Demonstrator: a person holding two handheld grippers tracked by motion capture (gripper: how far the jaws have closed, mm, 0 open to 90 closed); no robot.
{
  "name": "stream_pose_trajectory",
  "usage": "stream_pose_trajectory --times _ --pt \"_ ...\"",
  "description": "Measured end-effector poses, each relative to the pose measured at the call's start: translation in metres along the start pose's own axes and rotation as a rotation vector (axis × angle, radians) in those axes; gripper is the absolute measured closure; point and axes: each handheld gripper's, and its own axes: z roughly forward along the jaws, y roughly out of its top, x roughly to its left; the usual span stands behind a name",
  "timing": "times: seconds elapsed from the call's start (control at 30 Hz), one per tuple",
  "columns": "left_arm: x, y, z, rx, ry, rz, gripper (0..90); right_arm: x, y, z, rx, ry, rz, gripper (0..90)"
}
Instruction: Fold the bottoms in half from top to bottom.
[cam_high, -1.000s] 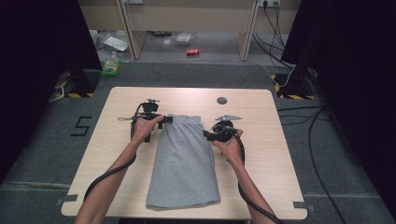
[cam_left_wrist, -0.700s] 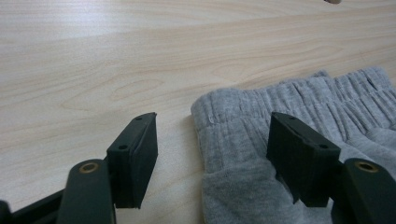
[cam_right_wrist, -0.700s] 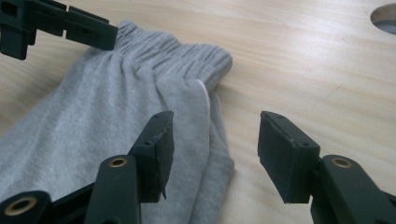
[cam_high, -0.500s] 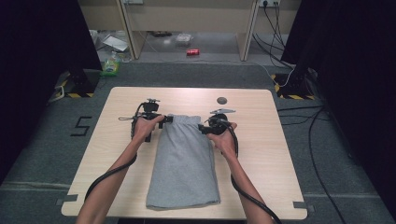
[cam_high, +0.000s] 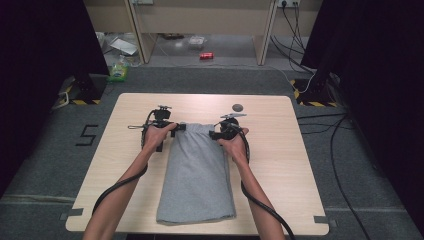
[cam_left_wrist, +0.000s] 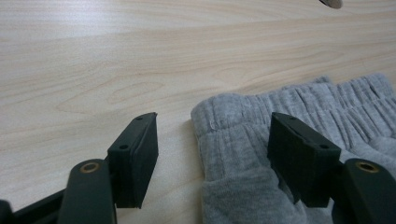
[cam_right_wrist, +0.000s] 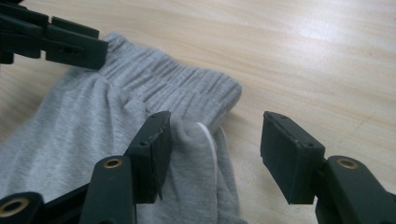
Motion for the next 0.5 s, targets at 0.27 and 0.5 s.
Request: stream_pose_trajectory --times 0.27,0.5 --pt "-0.002 -0.002 0.004 0.0 -0.004 0.005 34.9 -0.004 -0.004 0.014 0.056 -0.024 0.017 45.5" --pt "-0.004 -0.003 0.005 0.006 -0.011 0.015 38.5 -0.001 -0.006 0.017 0.058 -0.007 0.023 55.0"
